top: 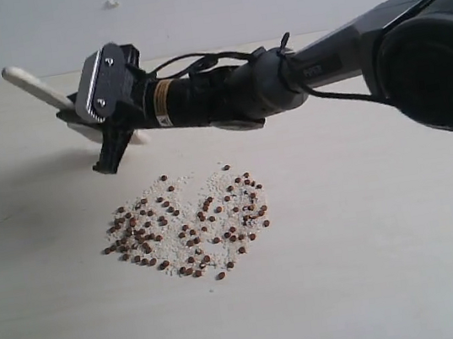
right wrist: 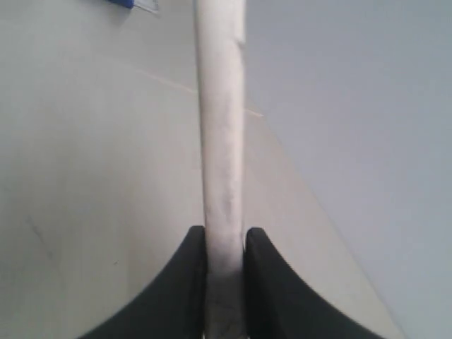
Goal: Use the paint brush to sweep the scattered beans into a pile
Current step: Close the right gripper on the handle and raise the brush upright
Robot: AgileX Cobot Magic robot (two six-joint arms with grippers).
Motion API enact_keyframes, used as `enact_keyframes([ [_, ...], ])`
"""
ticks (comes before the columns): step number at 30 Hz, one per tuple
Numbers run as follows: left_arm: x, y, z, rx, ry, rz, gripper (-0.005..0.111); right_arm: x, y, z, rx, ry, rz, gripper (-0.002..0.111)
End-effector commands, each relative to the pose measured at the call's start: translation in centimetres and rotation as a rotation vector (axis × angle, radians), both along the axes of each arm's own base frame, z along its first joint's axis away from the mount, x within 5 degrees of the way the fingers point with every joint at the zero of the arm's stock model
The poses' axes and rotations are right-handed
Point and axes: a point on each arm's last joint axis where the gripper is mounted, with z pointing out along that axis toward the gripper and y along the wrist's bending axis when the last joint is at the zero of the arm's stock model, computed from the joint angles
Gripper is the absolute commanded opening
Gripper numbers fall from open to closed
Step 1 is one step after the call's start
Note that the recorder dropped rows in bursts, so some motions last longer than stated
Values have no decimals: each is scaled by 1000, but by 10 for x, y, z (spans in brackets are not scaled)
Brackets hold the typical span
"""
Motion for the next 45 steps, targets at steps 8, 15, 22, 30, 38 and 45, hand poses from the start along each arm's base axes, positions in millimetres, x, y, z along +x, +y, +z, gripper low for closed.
enact_keyframes([
  [8, -39, 30, 35, 34, -80, -30, 78, 8, -53, 110, 233, 519, 4, 0],
  [15, -54, 20, 27, 17, -130, -206, 84, -6, -86, 110, 76, 705, 251, 0],
  [22, -67, 0, 4, -101, -285, -486, 84, 7, -127, 109, 89, 859, 236, 0],
  [30, -75, -12, -38, -491, -378, -888, 84, 21, -154, 110, 116, 814, 184, 0],
  [38, -39, -18, -89, -512, -258, -866, 84, 13, -139, 109, 95, 840, 212, 0],
  [45, -24, -22, -79, -525, -272, -863, 84, 3, -120, 109, 70, 818, 265, 0],
])
